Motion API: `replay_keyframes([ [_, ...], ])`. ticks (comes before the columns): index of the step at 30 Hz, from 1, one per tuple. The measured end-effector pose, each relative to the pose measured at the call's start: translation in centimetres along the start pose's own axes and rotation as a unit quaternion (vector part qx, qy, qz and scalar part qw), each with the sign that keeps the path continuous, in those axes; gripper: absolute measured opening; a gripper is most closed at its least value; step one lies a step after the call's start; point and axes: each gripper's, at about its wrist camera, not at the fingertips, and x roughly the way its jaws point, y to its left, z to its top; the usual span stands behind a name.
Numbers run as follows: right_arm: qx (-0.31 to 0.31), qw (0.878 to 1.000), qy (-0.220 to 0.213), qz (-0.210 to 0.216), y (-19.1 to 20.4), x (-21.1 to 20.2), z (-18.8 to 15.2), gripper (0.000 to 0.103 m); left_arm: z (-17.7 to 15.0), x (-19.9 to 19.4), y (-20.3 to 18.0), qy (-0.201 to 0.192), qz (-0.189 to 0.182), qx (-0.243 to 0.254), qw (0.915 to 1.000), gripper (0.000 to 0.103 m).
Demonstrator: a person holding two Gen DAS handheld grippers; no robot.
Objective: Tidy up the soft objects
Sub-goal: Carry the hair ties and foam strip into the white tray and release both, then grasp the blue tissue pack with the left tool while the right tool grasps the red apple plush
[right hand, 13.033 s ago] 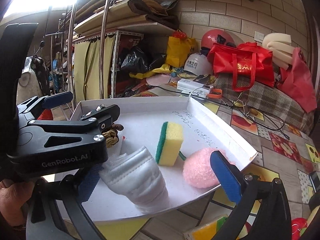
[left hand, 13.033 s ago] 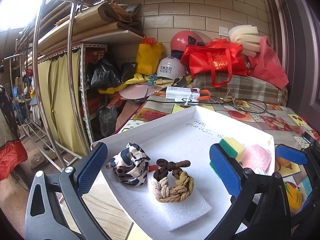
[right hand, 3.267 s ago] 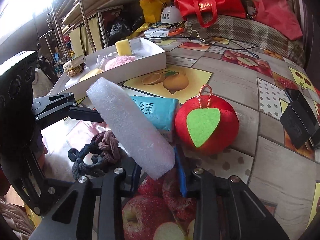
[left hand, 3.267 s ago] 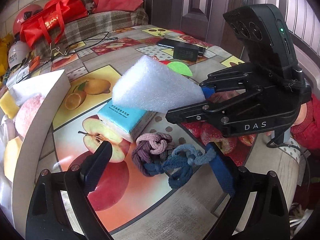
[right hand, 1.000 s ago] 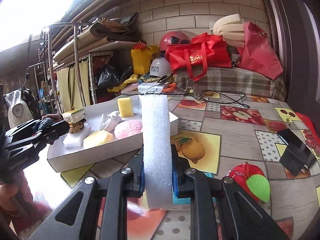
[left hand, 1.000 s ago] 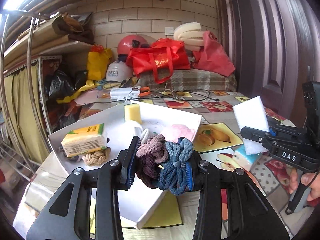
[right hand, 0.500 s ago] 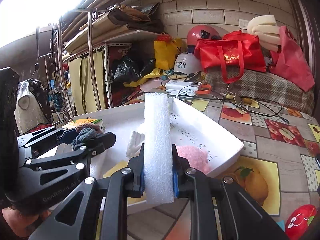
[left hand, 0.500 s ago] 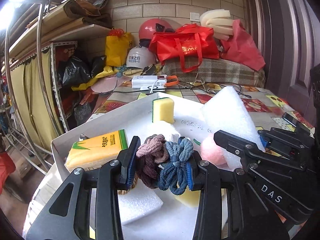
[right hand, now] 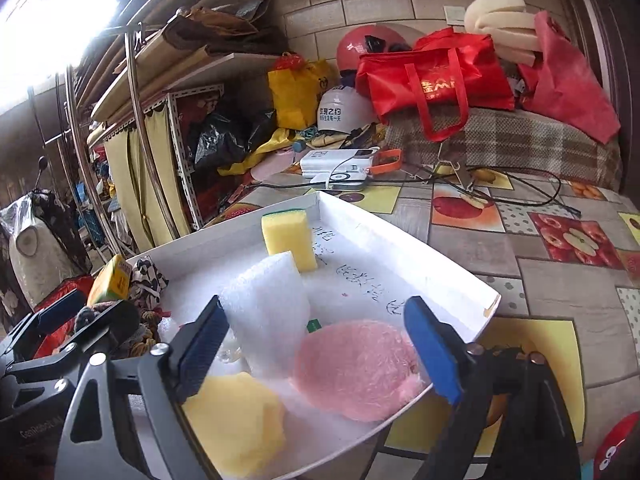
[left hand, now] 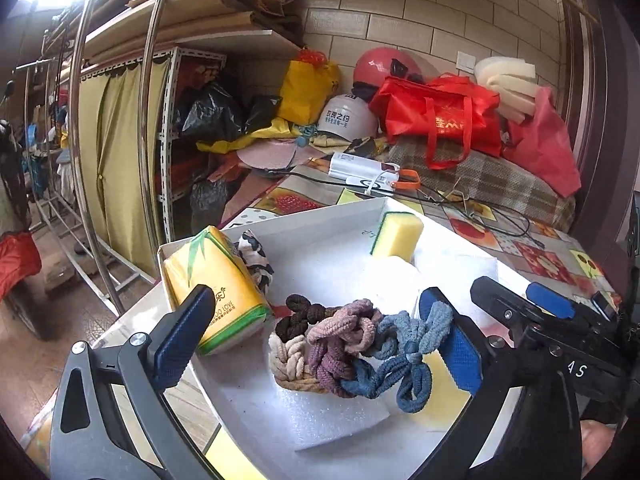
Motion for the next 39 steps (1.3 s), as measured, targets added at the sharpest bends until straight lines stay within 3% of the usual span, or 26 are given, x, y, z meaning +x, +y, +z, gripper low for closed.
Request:
replay_keyframes([
  [6,-0.002,0.999,-0.025,-0.023,0.4,-1.2,-0.2,0.103,-0.1,-0.8,-0.7,-0.021,0.008,0.015,0.9996,0.103],
  [10,-0.001,0.999,-0.013,-0.042,-0.2,-2.1,-0.7,0.102,-0.2,-1.5,-1.2,-0.040,0.007,0.027,0.9988,0.103],
  [12,-0.011,0.999,-0.016,-0.027,-0.3,-3.5,-1.4,0.103,-0.3,-1.8,-1.5,-0.047,0.017,0.032,0.9982,0.103],
  [17,-0.132,0.989,-0.057,-0.018,2.9,-8.6,-4.3,0.103,-1.0,-2.5,-3.2,-0.049,0.012,0.062,0.9968,0.103],
  [19,-0.152,0.986,-0.062,-0.009,3.4,-10.1,-5.3,0.103,-1.3,-2.9,-3.9,-0.050,0.008,0.072,0.9961,0.103],
  [24,-0.138,0.989,-0.054,-0.008,1.5,-12.4,-6.3,0.103,-1.8,-3.5,-5.0,-0.047,0.006,0.080,0.9956,0.103],
  [30,-0.091,0.994,-0.046,-0.039,-3.5,-14.9,-6.8,0.103,-2.4,-4.1,-6.5,-0.041,-0.006,0.090,0.9951,0.103],
  [32,-0.076,0.994,-0.044,-0.060,-5.5,-15.7,-6.9,0.103,-2.7,-4.4,-7.3,-0.038,-0.018,0.096,0.9945,0.103],
  [36,-0.035,0.993,-0.034,-0.108,-10.2,-17.2,-7.0,0.103,-3.5,-5.1,-9.5,-0.023,-0.079,0.114,0.9901,0.103],
  [39,0.007,0.991,-0.016,-0.129,-13.8,-18.0,-7.0,0.103,-4.4,-5.5,-12.6,0.010,-0.156,0.144,0.9771,0.103],
])
